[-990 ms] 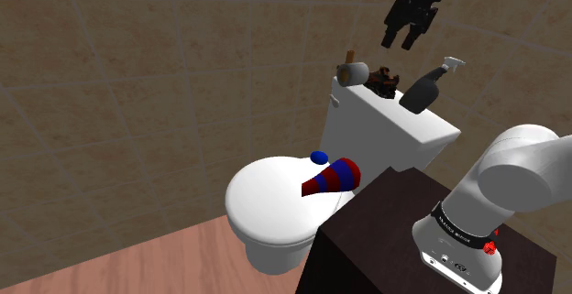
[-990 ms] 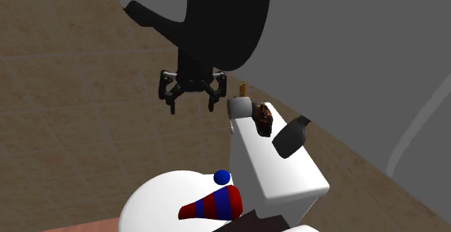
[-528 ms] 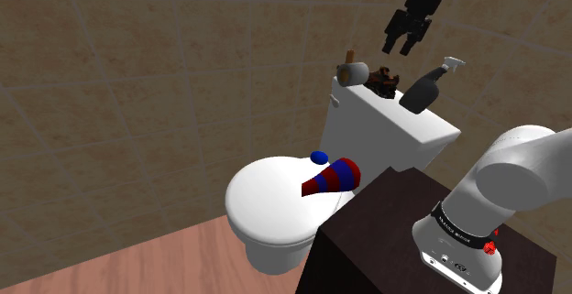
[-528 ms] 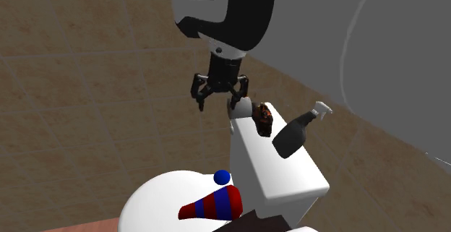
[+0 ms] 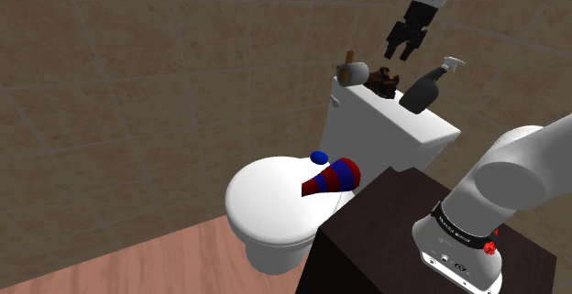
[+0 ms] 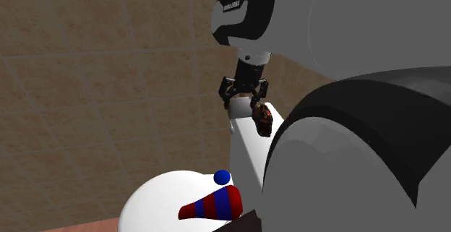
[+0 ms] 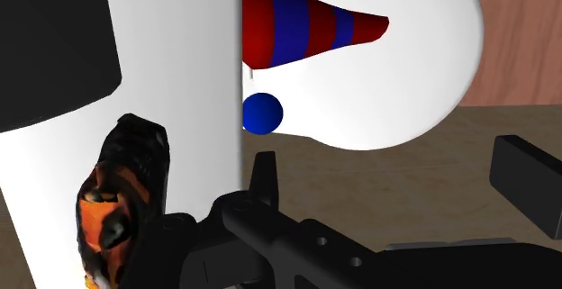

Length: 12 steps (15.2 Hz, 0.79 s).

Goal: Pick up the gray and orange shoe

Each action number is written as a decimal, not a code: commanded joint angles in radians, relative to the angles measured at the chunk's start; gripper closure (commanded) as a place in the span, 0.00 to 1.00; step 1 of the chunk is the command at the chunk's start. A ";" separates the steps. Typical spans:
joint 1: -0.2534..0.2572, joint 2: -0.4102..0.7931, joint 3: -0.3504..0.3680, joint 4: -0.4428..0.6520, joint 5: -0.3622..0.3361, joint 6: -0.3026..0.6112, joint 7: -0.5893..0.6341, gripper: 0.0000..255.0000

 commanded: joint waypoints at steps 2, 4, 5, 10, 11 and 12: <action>-0.006 0.085 -0.063 0.033 0.012 0.037 -0.076 0.00; -0.008 0.150 -0.104 0.068 0.030 0.054 -0.128 0.00; -0.009 0.184 -0.124 0.087 0.042 0.062 -0.155 0.00; -0.025 0.373 -0.213 0.200 0.131 0.083 -0.298 0.00; -0.031 0.415 -0.228 0.227 0.155 0.083 -0.328 0.00; -0.040 0.457 -0.241 0.255 0.179 0.082 -0.358 0.00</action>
